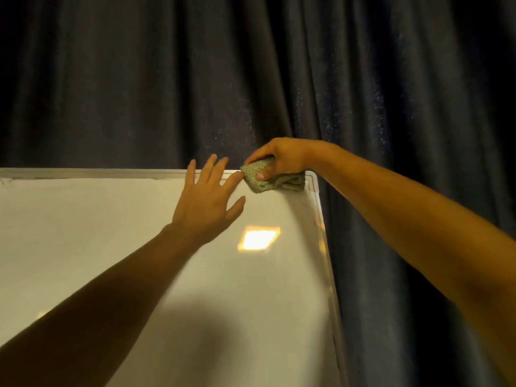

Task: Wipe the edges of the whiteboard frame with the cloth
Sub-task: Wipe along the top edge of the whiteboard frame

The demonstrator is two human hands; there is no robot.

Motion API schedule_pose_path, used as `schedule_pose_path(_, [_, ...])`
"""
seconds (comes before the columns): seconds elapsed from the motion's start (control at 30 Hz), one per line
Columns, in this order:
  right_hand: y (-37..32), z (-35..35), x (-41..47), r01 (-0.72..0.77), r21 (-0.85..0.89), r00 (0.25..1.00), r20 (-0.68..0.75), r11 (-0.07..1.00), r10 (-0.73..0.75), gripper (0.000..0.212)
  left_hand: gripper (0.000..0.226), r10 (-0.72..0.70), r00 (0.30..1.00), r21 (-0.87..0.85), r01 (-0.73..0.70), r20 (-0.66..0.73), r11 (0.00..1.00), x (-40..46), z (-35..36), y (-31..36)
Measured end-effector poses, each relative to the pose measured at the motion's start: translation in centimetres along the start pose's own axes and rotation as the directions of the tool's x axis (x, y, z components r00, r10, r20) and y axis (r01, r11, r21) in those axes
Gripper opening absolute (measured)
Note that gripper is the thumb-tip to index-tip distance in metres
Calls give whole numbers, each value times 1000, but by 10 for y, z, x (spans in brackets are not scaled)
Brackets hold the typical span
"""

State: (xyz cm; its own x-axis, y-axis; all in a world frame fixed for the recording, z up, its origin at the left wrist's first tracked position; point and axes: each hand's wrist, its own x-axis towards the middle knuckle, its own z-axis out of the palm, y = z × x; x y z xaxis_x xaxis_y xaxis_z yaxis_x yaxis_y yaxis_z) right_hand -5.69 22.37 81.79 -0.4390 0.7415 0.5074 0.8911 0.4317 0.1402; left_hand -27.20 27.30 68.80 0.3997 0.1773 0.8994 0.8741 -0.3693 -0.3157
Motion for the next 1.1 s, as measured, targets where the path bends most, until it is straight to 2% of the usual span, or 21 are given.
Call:
schedule_pose_path(0.2, [4, 7, -5, 47, 30, 997, -62, 998, -45, 43, 76, -33, 999, -26, 33, -2, 999, -1, 4, 11])
schedule_pose_path(0.4, [8, 14, -5, 105, 38, 967, -235, 994, -93, 41, 78, -36, 999, -39, 36, -3, 999, -2, -1, 8])
schedule_pose_path(0.67, [5, 14, -3, 77, -52, 986, -143, 996, -83, 44, 87, 41, 999, -14, -41, 8, 999, -25, 19, 13])
schedule_pose_path(0.9, [23, -2, -14, 15, -80, 997, -80, 997, -21, 42, 83, 49, 997, 2, -49, 64, 999, -36, 33, 17])
schedule_pose_path(1.03, [50, -7, -31, -71, -54, 973, -223, 996, 57, 42, 78, 57, 997, 16, -58, 48, 998, -42, 36, 16])
schedule_pose_path(1.1, [64, 8, -44, -98, 86, 935, -335, 991, 121, 42, 73, 107, 994, 14, -107, 38, 994, -45, 37, 21])
